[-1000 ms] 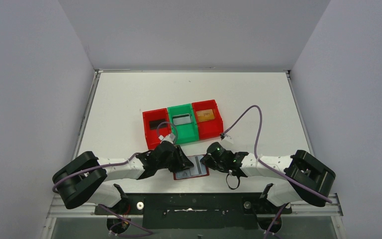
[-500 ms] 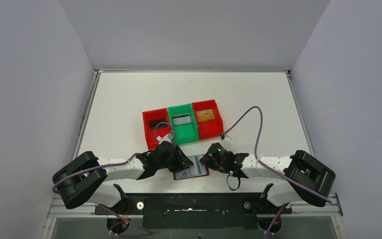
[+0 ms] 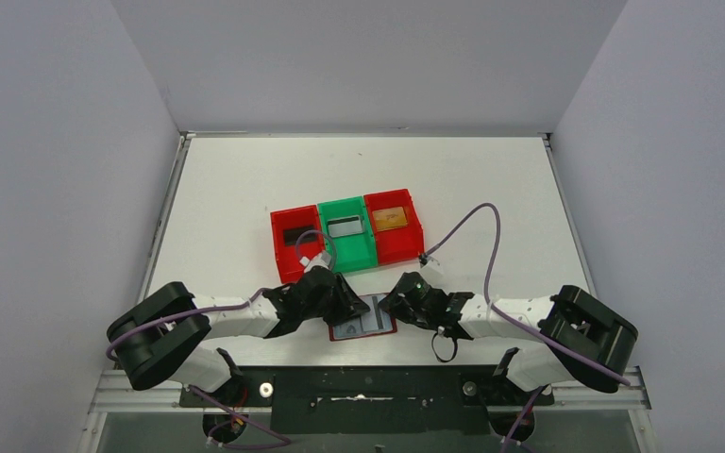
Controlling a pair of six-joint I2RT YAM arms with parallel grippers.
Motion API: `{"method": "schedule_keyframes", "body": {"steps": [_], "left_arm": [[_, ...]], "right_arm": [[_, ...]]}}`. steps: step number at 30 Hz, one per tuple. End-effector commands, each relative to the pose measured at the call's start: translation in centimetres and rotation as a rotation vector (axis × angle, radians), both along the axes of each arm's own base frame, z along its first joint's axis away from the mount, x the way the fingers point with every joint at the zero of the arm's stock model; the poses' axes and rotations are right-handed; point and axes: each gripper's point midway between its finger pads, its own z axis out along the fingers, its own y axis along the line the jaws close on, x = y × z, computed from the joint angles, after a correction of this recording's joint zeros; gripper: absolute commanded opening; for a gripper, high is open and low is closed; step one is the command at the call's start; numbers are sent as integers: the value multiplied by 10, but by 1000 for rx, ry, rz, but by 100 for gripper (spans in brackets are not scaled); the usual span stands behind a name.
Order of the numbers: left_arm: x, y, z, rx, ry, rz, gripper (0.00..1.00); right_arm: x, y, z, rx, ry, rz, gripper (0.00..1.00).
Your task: Take the credit cards out of the card holder
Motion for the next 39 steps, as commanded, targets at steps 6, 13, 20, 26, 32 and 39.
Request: {"method": "schedule_keyframes", "body": {"steps": [6,13,20,26,32,39], "left_arm": [[0,-4,3,-12,-58,-49,28],[-3,-12,8,-60,-64,-86,19],[-3,-19,16,-98,-83,-110,7],[-7,-11,15,-89,-73,-95,0],[-11,3,10,-36,-51,-98,0],[-11,13,8,18,-49,-93,0]], "right_arm": [[-19,-14,-20,-39,70,23,13],[-19,-17,-21,-35,74,7,12],[-17,-16,-19,-28,69,3,12],[-19,-20,-20,-34,68,-6,12],[-17,-22,-18,-38,64,-16,12],[-15,-22,-17,-48,54,-13,12]]}}
